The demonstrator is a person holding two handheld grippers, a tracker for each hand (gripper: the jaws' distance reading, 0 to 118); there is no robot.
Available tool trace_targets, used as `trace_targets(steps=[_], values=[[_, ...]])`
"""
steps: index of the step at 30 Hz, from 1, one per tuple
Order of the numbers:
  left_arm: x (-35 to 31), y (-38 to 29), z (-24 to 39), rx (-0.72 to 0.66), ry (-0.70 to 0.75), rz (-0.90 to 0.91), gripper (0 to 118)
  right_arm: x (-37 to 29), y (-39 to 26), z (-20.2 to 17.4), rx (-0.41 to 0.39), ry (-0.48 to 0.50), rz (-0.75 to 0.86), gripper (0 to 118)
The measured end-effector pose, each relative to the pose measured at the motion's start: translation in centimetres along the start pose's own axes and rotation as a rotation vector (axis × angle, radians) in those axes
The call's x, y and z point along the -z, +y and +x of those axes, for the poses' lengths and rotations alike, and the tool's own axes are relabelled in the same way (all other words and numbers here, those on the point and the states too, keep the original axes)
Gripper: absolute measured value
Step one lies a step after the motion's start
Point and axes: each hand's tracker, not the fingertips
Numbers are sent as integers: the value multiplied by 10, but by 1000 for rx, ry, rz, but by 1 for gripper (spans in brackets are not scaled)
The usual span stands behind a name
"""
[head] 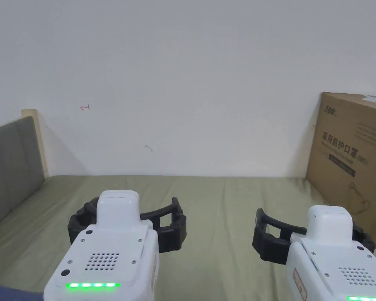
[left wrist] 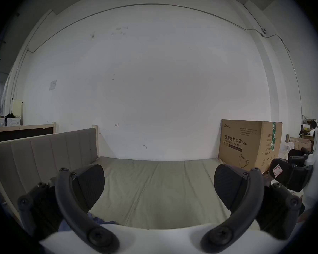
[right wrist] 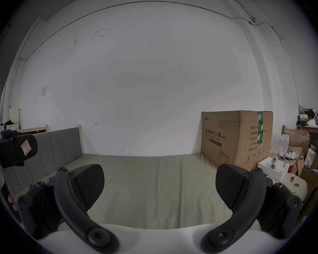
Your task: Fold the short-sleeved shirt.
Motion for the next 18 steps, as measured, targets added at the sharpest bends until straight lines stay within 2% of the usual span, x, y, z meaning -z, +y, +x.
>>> trace_targets(steps=[18], values=[[-2,-2,-1,-7,1,-5,118,-2,0,1,6,-7,-4,118]])
